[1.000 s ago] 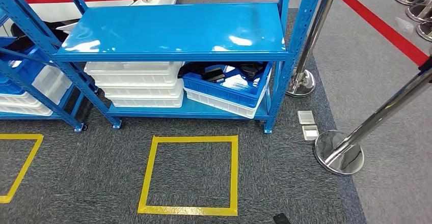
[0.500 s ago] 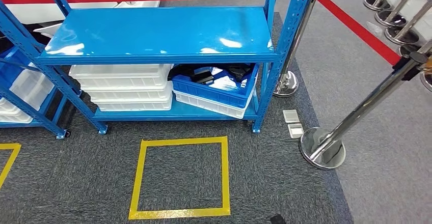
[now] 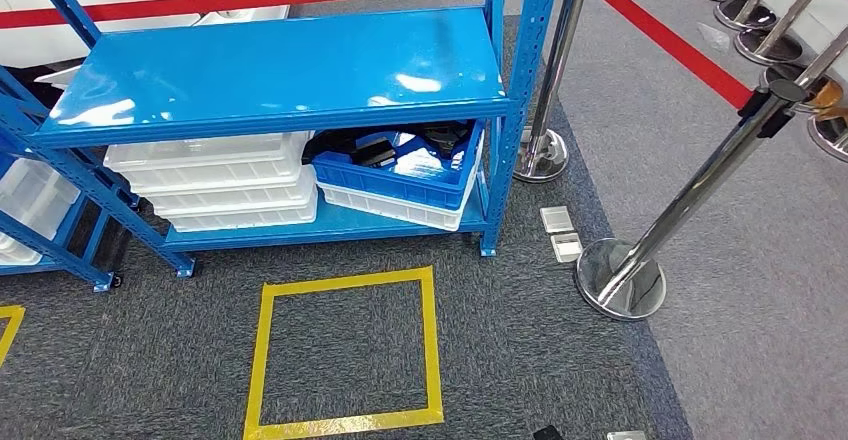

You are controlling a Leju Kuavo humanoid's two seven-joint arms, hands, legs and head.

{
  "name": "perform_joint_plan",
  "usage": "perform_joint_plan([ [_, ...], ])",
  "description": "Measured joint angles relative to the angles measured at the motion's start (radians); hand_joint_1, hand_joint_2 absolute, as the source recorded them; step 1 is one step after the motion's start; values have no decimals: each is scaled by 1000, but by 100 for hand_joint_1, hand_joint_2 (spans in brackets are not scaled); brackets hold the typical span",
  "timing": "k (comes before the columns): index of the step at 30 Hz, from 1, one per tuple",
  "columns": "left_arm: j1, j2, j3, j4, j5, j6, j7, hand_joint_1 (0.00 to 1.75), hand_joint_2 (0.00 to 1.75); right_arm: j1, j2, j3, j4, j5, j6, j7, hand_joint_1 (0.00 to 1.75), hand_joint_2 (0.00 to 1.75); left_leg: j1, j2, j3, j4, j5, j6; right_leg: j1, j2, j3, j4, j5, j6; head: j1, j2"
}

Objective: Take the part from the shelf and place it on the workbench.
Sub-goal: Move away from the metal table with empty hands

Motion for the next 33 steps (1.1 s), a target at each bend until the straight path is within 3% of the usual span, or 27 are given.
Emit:
perform_joint_plan([
  [6, 0, 0, 0, 0, 0, -2, 0, 0, 0, -1, 0, 24, 0, -3, 25, 42, 0, 0, 4, 0, 3, -5, 3, -11, 4, 0, 1, 1, -3, -5, 0, 0],
  [7, 0, 0, 0, 0, 0, -3, 0, 0, 44, -2, 0, 29, 0, -3, 31, 49, 0, 0, 4, 0, 3, -6, 3, -14, 4, 0, 1, 1, -3, -6, 0, 0],
  [10, -1, 0, 0, 0, 0, -3, 1, 0, 175, -2, 0, 45, 0, -3, 45, 63, 0, 131, 5, 0, 3, -7, 2, -24, 5, 0, 1, 1, -4, -7, 0, 0],
  [11, -1, 0, 0, 0, 0, -4, 1, 0, 175, -2, 0, 49, 0, -4, 48, 66, 0, 175, 5, 0, 3, -7, 2, -26, 5, 0, 2, 1, -4, -7, 0, 0],
  [33, -4, 0, 0, 0, 8, -21, 16, 0, 175, -4, 10, 161, 0, -7, 134, 112, 0, 175, 2, 0, 3, -5, 1, -25, 2, 0, 4, -1, -4, -6, 0, 0],
])
